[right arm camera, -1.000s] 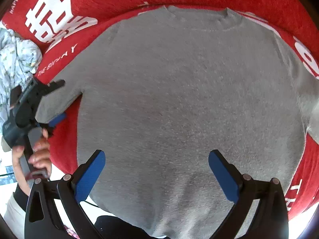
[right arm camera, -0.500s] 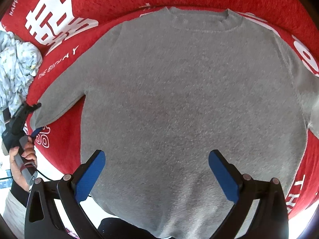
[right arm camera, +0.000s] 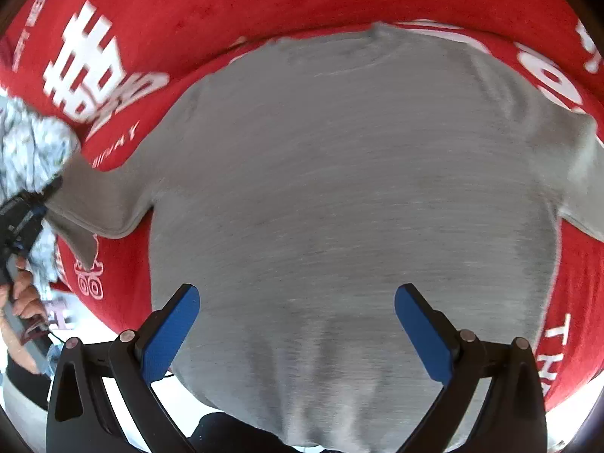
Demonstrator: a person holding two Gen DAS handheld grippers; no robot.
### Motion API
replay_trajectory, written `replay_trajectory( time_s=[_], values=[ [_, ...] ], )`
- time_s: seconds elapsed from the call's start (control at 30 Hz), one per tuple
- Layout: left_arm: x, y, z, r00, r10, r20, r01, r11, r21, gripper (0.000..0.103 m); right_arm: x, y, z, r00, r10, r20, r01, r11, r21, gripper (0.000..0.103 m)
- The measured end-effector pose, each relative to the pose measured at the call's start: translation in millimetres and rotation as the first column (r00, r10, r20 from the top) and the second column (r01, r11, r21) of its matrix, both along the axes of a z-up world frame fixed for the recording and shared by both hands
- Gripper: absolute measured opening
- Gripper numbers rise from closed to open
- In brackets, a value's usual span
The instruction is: Fold small clothes
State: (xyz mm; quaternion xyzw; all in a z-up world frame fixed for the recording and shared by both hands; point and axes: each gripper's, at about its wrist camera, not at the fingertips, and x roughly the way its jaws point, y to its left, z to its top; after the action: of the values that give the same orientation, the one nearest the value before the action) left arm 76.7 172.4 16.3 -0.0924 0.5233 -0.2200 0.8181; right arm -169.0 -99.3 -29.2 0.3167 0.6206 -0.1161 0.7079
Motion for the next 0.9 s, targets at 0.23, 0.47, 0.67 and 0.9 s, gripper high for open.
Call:
replay_trajectory(
  time_s=[0.23, 0.47, 0.67, 0.9],
  values=[
    [-56, -196, -11, 0.928, -0.373, 0.012, 0.373, 0.928, 0.012, 0.006, -46, -65, 0, 0.988, -0.156, -0.001, 0.156, 0.987, -0.023, 0.103],
    [-110, -283, -89, 0.836, -0.534, -0.123, 0.548, 0.806, 0.223, 0.007, -85, -110, -30, 0.96, -0.268, -0.076, 0.268, 0.963, -0.015, 0.103],
    [-120, -249, -79, 0.855, -0.51, -0.092, 0.514, 0.813, 0.274, 0.078, -75, -120, -29, 0.961, -0.269, -0.068, 0.268, 0.963, -0.032, 0.103],
    [-88, -138, -48, 0.943, -0.333, -0.016, 0.302, 0.83, 0.469, 0.078, 20, -70, 9, 0.994, 0.09, 0.058, -0.074, 0.97, -0.233, 0.103]
  ],
)
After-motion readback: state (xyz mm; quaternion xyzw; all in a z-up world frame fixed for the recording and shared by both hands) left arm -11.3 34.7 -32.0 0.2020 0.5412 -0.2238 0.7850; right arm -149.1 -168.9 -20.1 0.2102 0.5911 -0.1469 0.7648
